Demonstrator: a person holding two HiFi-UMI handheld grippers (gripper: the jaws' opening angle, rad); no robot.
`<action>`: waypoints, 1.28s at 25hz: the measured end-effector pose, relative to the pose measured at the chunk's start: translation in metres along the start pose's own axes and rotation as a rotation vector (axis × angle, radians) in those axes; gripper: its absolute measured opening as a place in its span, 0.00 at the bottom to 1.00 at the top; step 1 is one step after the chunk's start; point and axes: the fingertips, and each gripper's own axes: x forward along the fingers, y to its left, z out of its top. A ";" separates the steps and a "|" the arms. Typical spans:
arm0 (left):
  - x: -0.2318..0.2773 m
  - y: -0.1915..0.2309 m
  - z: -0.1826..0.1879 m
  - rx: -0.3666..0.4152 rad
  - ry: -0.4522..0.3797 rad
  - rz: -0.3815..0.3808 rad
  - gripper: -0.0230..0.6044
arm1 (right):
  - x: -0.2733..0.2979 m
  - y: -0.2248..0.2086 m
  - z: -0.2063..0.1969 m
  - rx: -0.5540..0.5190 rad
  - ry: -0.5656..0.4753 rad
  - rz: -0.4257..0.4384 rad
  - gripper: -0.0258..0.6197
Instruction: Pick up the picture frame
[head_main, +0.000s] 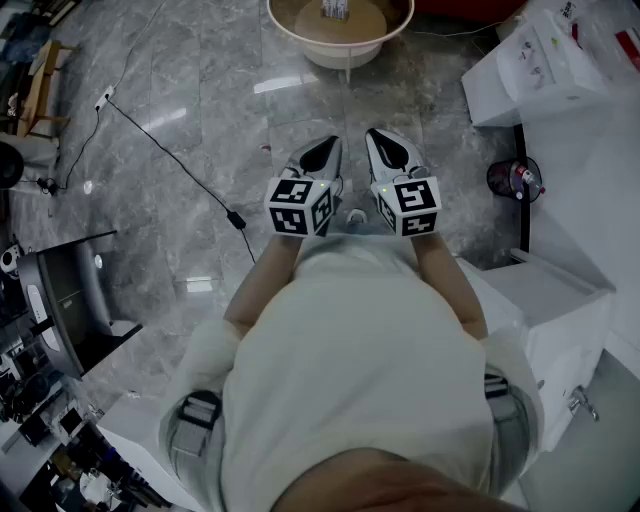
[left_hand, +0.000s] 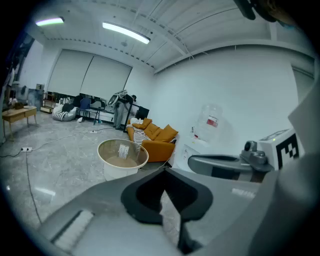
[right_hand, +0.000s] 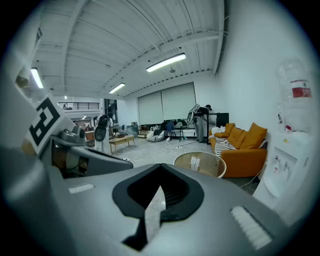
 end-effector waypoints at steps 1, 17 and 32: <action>-0.003 0.002 0.002 0.005 -0.010 0.010 0.04 | -0.002 0.001 0.001 0.009 -0.009 -0.003 0.04; -0.015 0.002 0.015 0.027 -0.087 0.073 0.04 | -0.007 0.007 0.011 -0.016 -0.056 0.048 0.04; -0.006 0.002 0.004 -0.018 -0.074 0.103 0.04 | -0.001 0.001 -0.003 0.007 -0.021 0.077 0.04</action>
